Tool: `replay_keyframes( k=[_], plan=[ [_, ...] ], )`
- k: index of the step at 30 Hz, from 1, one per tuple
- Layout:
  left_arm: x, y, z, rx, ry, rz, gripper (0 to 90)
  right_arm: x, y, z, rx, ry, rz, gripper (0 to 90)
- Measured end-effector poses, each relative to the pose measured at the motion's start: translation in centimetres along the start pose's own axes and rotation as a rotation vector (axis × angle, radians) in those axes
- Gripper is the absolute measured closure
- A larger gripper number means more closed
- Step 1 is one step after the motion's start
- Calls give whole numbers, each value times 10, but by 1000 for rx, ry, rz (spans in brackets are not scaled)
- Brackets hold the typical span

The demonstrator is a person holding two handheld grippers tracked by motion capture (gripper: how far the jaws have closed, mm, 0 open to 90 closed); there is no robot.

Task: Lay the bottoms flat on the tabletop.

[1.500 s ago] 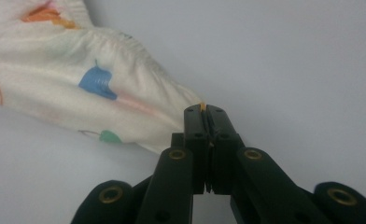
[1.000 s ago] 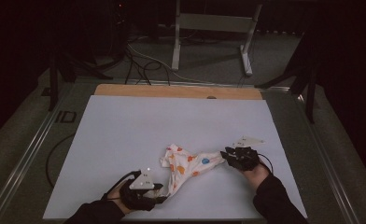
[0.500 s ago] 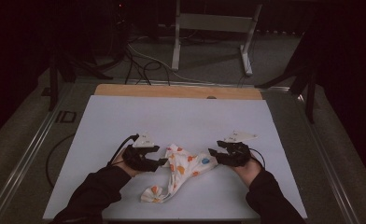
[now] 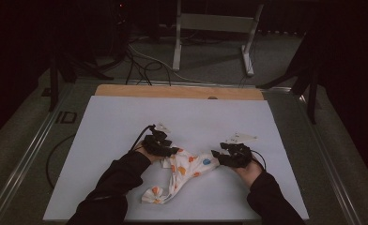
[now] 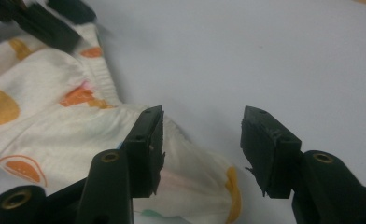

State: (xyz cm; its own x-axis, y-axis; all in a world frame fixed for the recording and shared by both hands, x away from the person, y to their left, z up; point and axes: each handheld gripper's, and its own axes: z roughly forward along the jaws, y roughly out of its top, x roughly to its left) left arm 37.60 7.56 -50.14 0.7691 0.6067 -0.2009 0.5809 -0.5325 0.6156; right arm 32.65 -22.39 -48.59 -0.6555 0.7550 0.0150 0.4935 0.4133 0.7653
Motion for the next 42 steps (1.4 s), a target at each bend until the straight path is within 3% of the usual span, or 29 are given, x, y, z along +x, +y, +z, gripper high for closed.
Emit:
replay_keyframes(
  k=[1, 4, 5, 11, 15, 18, 22, 23, 26, 30, 31, 34, 40, 42],
  plan=[
    [-2, 0, 1, 12, 3, 12, 774, 0, 1, -1, -7, 1, -2, 504],
    [-8, -1, -4, 6, -18, 45, 850, 1, 2, -2, -11, 0, -5, 535],
    [-10, -2, -8, -13, -23, 51, 858, 1, 2, -3, -11, 7, -6, 578],
    [-14, -11, -37, -107, -42, 36, 859, 3, 2, 0, 1, 39, -5, 551],
    [-14, -19, -51, -146, -33, 28, 859, -1, -3, 7, 40, 6, -3, 574],
    [-12, -24, -54, -151, -31, 19, 859, -4, -8, 17, 90, 3, 15, 647],
    [-10, -28, -55, -157, -27, 11, 859, -3, -11, 24, 145, -13, -21, 892],
    [-9, -28, -56, -161, -31, 8, 859, -2, -11, 23, 144, -10, -24, 898],
    [-8, -29, -59, -175, -19, 3, 859, 0, -7, 16, 123, -5, -43, 900],
    [-6, -30, -65, -187, -10, -3, 859, 3, -3, 3, 74, 7, -26, 900],
    [-5, -33, -69, -193, 0, -2, 859, 8, -2, -12, 43, 19, -44, 900],
    [-5, -37, -73, -199, 5, -5, 860, 13, -4, -22, 31, 24, -52, 900],
    [-3, -45, -73, -189, 10, -6, 860, 30, -16, -39, 51, 90, -75, 900],
    [-3, -48, -70, -184, 2, -12, 860, 38, -22, -39, 76, 98, -106, 900]
  ],
)
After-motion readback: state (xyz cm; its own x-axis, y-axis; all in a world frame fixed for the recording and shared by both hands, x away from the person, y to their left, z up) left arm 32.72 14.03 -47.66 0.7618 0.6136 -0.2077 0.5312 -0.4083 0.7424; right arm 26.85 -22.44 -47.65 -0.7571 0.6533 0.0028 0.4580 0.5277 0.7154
